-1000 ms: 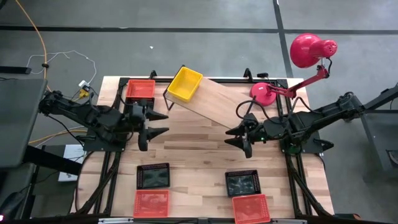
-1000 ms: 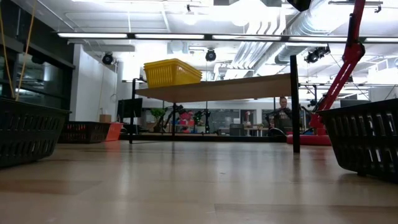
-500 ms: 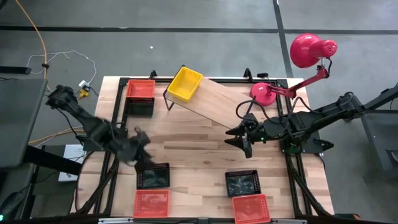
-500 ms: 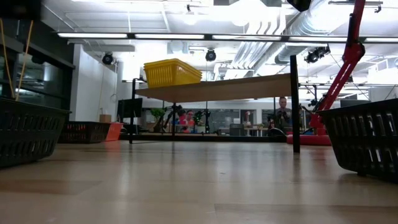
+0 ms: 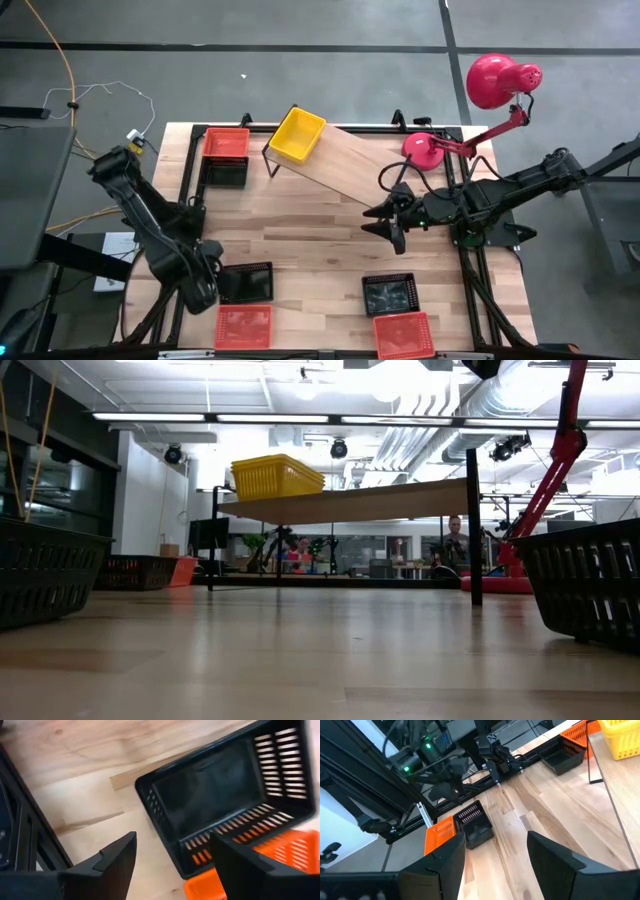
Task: Stack baskets on shelf by color
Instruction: Put the bottom left black bin on the shelf
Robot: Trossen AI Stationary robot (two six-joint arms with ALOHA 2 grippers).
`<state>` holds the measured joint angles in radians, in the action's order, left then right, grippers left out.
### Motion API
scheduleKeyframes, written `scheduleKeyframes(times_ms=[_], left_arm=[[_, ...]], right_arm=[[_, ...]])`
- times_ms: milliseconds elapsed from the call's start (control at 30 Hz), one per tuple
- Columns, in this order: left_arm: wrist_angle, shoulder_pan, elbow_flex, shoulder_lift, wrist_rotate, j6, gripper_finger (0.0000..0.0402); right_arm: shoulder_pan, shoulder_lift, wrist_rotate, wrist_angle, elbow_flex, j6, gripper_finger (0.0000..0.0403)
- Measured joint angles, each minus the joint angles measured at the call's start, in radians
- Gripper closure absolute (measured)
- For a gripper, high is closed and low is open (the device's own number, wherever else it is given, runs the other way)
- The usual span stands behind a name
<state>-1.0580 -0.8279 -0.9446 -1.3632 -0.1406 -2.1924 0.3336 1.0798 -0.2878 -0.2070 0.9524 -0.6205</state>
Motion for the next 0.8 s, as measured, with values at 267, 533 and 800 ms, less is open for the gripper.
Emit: scheduleKeyframes(times_ms=[267, 533, 800], left_arm=[[0.124, 0.031, 0.098, -0.023, 0.007, -0.029, 0.0166], [0.142, 0.056, 0.151, -0.023, 0.009, -0.049, 0.0168], [0.140, 0.055, 0.180, -0.023, 0.033, -0.042, 0.0227]], right_arm=[[0.000, 0.000, 0.002, -0.014, 0.000, 0.000, 0.0204], [0.000, 0.000, 0.004, -0.023, 0.000, 0.000, 0.0204], [0.000, 0.000, 0.003, -0.023, 0.000, 0.000, 0.0204]])
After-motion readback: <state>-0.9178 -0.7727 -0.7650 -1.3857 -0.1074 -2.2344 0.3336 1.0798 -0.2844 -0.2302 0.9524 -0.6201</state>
